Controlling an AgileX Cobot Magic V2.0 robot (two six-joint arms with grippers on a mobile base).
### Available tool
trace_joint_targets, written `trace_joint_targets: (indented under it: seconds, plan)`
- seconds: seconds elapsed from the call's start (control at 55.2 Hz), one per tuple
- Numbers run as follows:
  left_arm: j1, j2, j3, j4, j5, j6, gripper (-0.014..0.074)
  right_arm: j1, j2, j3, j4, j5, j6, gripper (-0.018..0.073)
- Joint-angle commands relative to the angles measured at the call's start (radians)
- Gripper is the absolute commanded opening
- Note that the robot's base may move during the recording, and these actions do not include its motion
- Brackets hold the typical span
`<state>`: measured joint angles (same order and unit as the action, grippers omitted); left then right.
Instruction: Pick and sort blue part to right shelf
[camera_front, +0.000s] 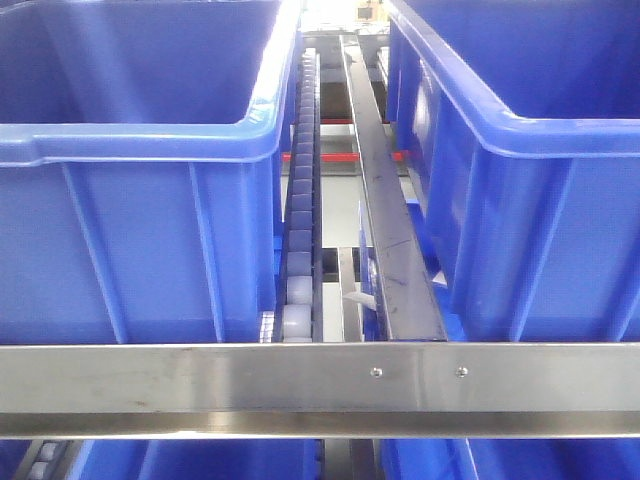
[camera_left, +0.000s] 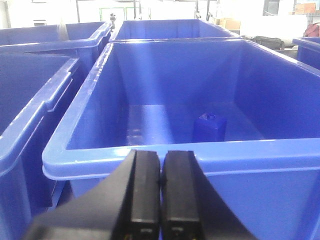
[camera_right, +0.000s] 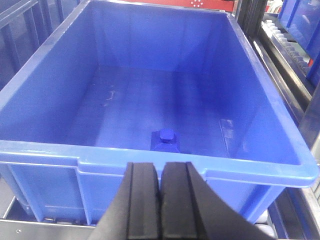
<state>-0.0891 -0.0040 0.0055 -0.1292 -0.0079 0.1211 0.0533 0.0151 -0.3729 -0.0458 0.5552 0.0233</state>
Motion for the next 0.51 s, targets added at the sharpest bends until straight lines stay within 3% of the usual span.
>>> trace_joint_targets:
  seconds: [0.0, 0.489]
  plan:
    - [-0.007, -0.024, 0.031, -0.010, -0.086, -0.008, 0.0124, 0.000, 0.014, -0.025, -0.012, -0.081, -0.006, 0.0037]
    - [-0.007, -0.024, 0.031, -0.010, -0.081, -0.008, 0.0124, 0.000, 0.014, -0.025, -0.012, -0.081, -0.006, 0.0037]
